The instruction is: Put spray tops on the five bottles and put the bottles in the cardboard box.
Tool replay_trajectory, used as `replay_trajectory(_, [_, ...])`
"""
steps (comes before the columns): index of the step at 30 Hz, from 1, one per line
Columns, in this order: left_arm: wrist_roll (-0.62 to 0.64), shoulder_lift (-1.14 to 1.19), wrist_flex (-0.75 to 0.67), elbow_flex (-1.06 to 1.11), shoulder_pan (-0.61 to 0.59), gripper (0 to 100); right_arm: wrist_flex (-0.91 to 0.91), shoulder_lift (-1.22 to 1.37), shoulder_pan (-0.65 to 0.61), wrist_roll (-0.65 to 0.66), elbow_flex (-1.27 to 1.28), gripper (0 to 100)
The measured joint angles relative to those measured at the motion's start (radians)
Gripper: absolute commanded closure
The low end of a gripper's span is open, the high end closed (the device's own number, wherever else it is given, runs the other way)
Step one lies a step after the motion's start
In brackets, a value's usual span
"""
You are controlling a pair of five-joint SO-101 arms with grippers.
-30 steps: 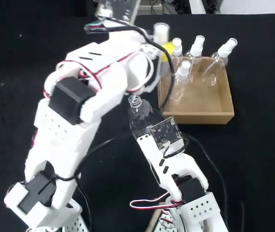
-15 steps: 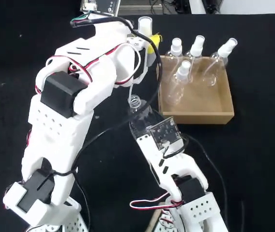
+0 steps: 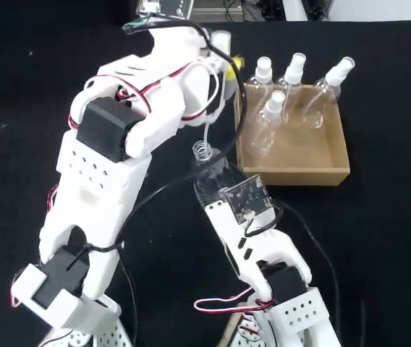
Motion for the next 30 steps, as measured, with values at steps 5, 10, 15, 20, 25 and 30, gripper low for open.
replay_trajectory(5, [0.0, 0.0, 0.144, 0.0, 0.0, 90, 0.0, 0.0, -0.005, 0.002, 0.0, 98.8])
replay_trajectory(10, [0.002, 0.026, 0.23, 0.0, 0.0, 73, 0.0, 0.0, -0.005, 0.002, 0.0, 98.8])
replay_trajectory(15, [0.002, 0.029, 0.25, 0.0, 0.0, 75, 0.0, 0.0, -0.005, 0.002, 0.0, 98.8])
replay_trajectory(20, [0.002, 0.029, 0.267, -0.026, -0.04, 75, 0.0, 0.0, -0.005, 0.002, 0.0, 98.8])
replay_trajectory(25, [-0.002, 0.029, 0.301, -0.048, -0.135, 75, 0.0, 0.0, -0.005, 0.002, 0.0, 98.8])
replay_trajectory(30, [-0.061, 0.029, 0.311, -0.015, -0.288, 75, 0.015, -0.029, 0.066, -0.055, -0.023, 98.8])
